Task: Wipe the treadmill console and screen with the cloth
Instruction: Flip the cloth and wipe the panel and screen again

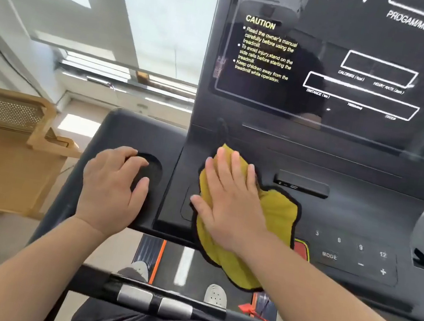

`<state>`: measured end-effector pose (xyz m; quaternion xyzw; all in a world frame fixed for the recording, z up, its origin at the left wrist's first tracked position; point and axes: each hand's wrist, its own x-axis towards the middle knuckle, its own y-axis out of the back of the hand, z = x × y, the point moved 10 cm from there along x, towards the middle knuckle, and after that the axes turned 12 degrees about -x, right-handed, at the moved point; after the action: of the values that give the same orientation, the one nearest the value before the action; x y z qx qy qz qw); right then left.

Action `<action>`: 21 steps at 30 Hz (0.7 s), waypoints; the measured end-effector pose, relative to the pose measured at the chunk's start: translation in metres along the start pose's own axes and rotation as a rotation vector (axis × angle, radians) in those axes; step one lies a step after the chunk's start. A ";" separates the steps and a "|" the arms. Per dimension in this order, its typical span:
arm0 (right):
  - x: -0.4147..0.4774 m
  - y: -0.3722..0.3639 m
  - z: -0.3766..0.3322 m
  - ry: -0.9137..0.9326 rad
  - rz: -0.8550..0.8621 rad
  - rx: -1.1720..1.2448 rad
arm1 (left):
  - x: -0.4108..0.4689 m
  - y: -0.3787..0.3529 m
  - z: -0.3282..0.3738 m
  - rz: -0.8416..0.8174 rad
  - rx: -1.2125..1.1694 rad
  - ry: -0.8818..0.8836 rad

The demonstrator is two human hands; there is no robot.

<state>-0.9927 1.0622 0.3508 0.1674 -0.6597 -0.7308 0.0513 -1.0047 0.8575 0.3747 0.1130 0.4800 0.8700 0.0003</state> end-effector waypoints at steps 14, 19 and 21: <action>-0.038 -0.017 0.005 -0.188 -0.075 -0.073 | 0.018 0.002 -0.028 -0.089 -0.099 -0.117; -0.010 -0.005 0.017 -0.342 -0.043 -0.022 | 0.016 -0.004 -0.029 -0.115 -0.013 -0.058; 0.005 -0.001 0.000 -0.295 -0.018 -0.011 | 0.015 -0.008 -0.030 -0.134 0.041 -0.032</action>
<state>-0.9974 1.0606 0.3486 0.0639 -0.6545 -0.7516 -0.0517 -1.0264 0.8381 0.3553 0.0943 0.5041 0.8561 0.0638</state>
